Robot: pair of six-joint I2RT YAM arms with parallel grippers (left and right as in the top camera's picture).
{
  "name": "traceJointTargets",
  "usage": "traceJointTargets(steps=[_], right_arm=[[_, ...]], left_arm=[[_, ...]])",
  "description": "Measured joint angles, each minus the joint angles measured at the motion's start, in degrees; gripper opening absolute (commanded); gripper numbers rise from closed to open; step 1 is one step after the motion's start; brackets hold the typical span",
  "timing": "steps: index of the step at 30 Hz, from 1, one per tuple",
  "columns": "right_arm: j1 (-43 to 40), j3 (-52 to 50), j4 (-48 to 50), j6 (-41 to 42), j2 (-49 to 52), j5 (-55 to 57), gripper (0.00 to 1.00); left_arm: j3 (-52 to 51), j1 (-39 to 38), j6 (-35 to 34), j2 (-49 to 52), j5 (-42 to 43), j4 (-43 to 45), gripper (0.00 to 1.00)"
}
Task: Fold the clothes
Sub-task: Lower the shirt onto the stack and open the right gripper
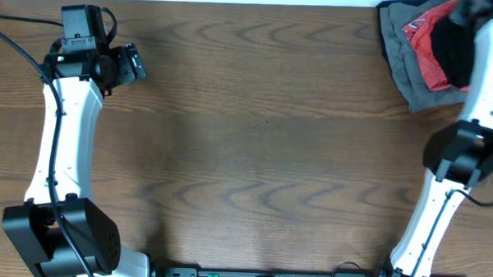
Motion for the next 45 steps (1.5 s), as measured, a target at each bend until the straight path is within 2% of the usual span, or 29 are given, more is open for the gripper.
traceJointTargets(steps=[1, 2, 3, 4, 5, 6, 10, 16, 26, 28, 34, 39, 45], right_arm=[[0.63, 0.0, 2.01, 0.02, 0.83, -0.09, 0.06], [1.36, 0.0, 4.02, 0.04, 1.64, -0.07, 0.21], [2.01, 0.0, 6.12, 0.04, 2.38, -0.15, 0.43], [2.69, 0.0, 7.78, 0.13, 2.93, -0.31, 0.77], [3.41, 0.0, 9.07, -0.11, 3.43, -0.46, 0.94], [4.22, 0.02, 9.53, -0.2, 3.85, -0.61, 0.99], [6.4, 0.02, 8.04, -0.46, 4.0, -0.92, 0.99], [6.49, 0.0, -1.22, -1.33, 0.46, -1.4, 0.99], [-1.31, 1.01, -7.87, -5.84, -12.55, -1.62, 0.99], [-3.65, 0.94, -8.72, -6.05, -12.28, -1.88, 0.99], [-8.02, -2.95, -9.33, -6.8, -6.86, -4.17, 0.88], [-8.33, -8.5, -7.61, -6.99, -1.79, -5.95, 0.86], [-8.35, -11.19, -4.83, -7.15, -1.73, -7.19, 0.9]], left_arm=[[0.0, 0.0, -0.02, 0.0, 0.0, 0.13, 0.98], [0.0, 0.0, 0.0, 0.0, 0.0, 0.26, 0.98], [0.0, 0.0, 0.0, 0.0, 0.0, 0.31, 0.98], [0.0, 0.0, 0.0, 0.0, 0.0, 0.42, 0.98], [0.0, 0.02, 0.0, 0.0, 0.0, 0.5, 0.98], [0.0, 0.0, 0.0, 0.0, 0.0, 0.52, 0.98], [0.0, 0.0, 0.0, 0.0, 0.0, 0.52, 0.98], [0.0, 0.0, 0.0, 0.0, 0.0, 0.52, 0.98], [0.0, 0.0, 0.0, 0.0, 0.0, 0.52, 0.98], [0.0, 0.0, 0.0, 0.0, 0.0, 0.52, 0.98], [0.0, 0.0, -0.02, 0.0, 0.0, 0.52, 0.98], [0.0, 0.0, 0.0, 0.0, 0.0, 0.52, 0.98], [0.0, 0.0, 0.0, 0.0, 0.0, 0.52, 0.98]])
